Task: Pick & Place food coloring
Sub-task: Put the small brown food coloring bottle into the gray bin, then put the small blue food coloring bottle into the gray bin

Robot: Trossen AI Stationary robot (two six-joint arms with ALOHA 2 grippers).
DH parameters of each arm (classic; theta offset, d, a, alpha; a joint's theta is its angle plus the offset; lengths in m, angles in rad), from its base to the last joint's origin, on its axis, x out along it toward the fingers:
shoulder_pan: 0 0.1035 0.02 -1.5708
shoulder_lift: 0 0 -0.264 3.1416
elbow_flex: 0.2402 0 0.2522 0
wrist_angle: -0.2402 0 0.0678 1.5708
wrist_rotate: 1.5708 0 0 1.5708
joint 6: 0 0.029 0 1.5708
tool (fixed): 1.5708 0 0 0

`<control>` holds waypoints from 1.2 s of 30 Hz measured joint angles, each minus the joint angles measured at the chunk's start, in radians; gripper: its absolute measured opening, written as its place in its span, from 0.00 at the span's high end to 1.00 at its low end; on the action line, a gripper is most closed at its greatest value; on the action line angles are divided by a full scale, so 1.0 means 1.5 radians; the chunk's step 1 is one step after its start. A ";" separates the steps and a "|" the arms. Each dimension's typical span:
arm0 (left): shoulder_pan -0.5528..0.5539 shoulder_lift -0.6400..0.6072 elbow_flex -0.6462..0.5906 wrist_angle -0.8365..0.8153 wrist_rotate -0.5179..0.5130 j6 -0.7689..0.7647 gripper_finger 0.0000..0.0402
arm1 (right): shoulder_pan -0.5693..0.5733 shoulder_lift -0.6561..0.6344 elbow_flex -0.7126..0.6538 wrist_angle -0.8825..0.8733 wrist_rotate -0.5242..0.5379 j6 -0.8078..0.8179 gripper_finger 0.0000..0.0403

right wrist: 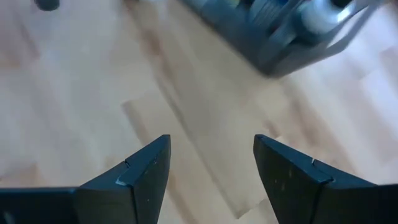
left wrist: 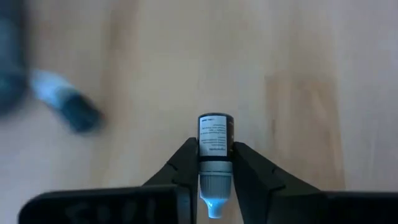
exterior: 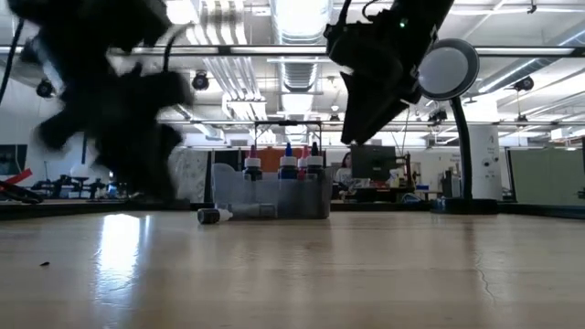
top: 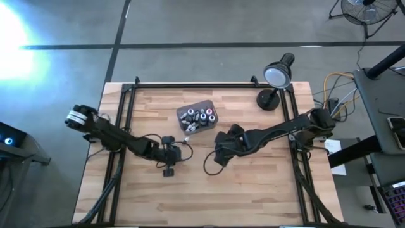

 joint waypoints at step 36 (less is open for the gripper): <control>0.158 -0.085 0.055 -0.081 -0.100 -0.232 0.55 | -0.028 -0.040 -0.058 0.046 0.071 -0.063 0.44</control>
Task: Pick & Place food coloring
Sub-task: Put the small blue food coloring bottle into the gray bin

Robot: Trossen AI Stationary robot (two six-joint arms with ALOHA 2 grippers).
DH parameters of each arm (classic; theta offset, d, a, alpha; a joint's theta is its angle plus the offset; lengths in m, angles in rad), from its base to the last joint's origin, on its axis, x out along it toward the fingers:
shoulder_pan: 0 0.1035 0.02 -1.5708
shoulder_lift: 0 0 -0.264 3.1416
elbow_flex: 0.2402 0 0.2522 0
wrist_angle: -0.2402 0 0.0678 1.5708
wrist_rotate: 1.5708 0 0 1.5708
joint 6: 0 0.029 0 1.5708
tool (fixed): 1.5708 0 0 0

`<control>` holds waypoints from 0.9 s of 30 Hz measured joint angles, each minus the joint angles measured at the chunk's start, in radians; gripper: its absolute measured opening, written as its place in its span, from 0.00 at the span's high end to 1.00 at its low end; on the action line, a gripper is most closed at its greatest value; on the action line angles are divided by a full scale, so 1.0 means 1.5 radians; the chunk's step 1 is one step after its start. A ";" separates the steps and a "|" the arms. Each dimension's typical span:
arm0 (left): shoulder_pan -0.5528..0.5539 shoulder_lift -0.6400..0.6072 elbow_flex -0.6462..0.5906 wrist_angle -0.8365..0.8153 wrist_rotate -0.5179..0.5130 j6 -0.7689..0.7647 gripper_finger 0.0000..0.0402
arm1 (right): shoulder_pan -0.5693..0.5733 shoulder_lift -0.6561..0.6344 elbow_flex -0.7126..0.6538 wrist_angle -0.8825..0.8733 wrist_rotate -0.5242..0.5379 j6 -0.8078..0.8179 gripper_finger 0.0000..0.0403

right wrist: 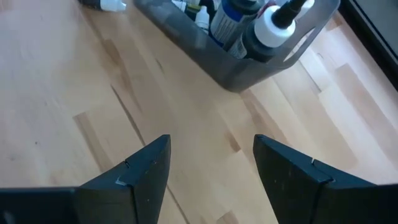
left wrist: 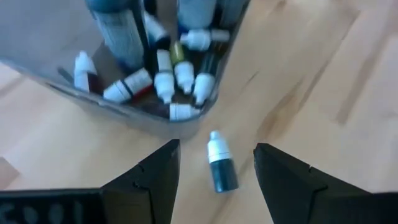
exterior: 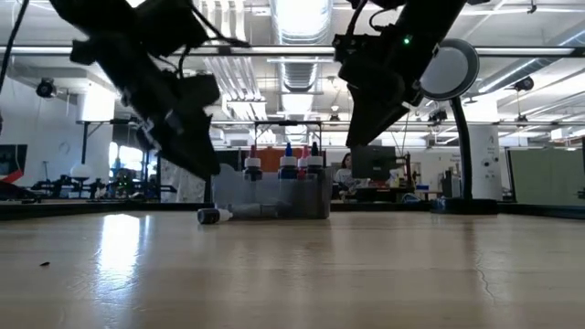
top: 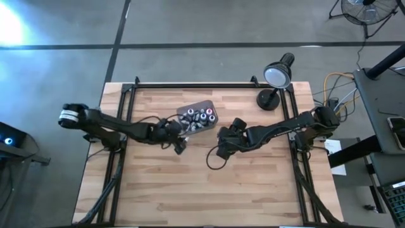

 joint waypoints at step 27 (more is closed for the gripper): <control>-0.016 0.198 0.012 0.094 -0.003 -0.015 0.73 | 0.000 -0.014 -0.057 0.006 -0.003 0.008 0.45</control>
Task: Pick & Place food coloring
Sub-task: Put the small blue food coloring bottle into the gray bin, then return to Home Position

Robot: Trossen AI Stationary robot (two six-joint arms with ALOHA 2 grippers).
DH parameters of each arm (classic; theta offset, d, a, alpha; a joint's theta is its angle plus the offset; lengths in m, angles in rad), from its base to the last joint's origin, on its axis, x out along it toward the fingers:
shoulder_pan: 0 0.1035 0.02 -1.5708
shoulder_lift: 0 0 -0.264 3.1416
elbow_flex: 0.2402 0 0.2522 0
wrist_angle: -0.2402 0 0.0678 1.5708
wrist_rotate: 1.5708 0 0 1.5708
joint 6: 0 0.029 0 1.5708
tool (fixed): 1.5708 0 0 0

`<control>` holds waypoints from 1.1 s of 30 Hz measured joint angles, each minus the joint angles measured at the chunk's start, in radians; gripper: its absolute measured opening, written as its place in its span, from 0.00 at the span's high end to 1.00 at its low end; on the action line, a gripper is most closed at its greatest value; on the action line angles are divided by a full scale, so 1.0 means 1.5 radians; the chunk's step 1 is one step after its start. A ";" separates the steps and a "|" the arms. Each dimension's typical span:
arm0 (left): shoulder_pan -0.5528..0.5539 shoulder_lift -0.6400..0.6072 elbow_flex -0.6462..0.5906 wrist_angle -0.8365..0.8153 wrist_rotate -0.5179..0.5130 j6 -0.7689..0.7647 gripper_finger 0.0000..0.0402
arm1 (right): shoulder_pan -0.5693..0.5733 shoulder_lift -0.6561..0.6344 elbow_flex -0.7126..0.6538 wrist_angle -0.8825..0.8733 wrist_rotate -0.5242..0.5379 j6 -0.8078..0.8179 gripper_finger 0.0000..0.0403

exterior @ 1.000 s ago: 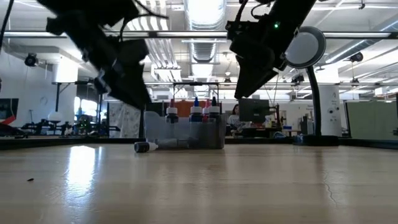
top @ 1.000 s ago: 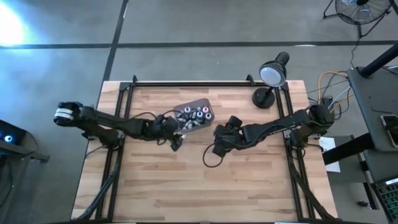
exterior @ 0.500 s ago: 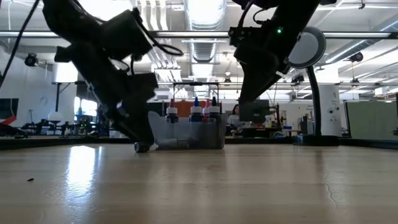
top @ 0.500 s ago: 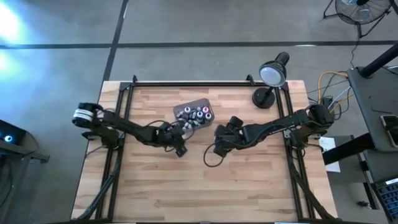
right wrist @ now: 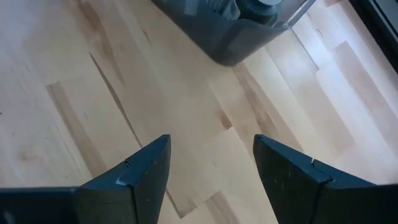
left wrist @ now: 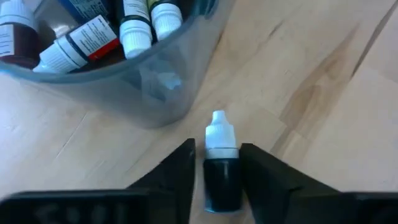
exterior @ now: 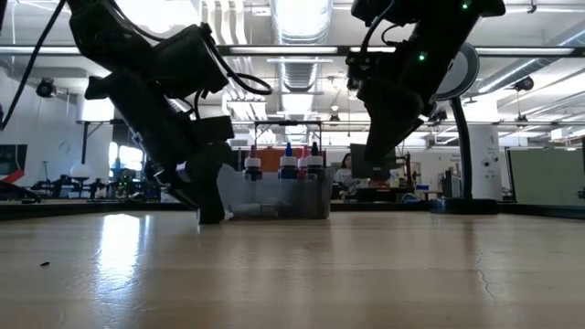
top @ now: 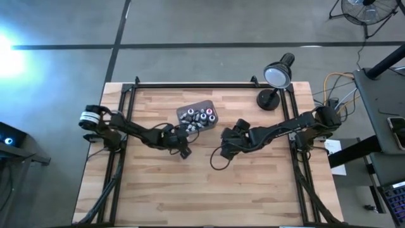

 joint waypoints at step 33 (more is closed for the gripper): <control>0.153 -0.202 0.210 -0.268 0.042 0.206 0.70 | -0.074 -0.147 -0.091 0.053 0.001 -0.081 0.44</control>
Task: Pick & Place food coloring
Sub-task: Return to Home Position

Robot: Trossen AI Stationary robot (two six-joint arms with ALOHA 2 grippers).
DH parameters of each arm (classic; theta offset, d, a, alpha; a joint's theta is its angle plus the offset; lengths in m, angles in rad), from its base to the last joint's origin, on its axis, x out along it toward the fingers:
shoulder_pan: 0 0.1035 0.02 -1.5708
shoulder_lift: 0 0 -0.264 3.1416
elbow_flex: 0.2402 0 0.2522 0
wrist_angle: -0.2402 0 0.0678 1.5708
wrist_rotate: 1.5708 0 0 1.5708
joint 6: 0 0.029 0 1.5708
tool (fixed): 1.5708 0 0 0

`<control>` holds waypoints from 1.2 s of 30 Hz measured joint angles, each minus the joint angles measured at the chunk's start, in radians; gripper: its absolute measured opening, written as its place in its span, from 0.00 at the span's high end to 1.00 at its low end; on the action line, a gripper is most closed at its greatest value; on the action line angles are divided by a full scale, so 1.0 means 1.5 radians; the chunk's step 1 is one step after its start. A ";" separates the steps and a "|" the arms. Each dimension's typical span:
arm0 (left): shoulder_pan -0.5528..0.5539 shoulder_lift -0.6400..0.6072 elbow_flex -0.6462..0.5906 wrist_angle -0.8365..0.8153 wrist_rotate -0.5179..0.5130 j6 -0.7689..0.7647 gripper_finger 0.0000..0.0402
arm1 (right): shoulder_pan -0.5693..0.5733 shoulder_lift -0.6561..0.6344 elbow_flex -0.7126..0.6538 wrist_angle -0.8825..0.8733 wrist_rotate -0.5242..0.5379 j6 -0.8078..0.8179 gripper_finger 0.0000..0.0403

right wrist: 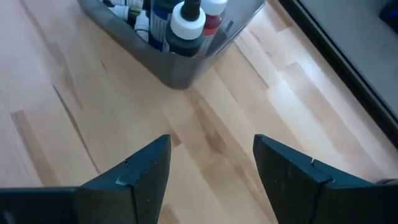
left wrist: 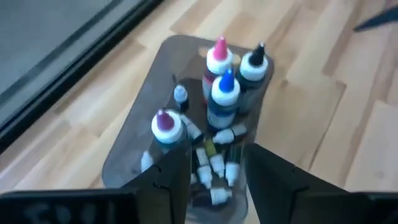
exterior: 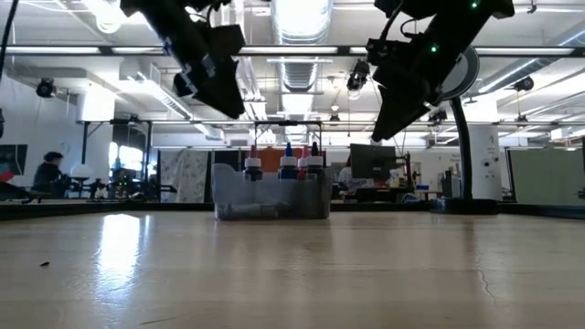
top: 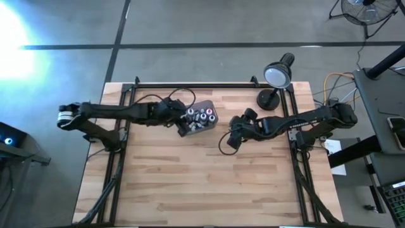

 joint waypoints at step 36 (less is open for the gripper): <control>-0.099 -0.593 -0.424 0.360 0.291 -0.193 0.67 | -0.047 -0.426 -0.119 0.218 -0.429 0.032 0.44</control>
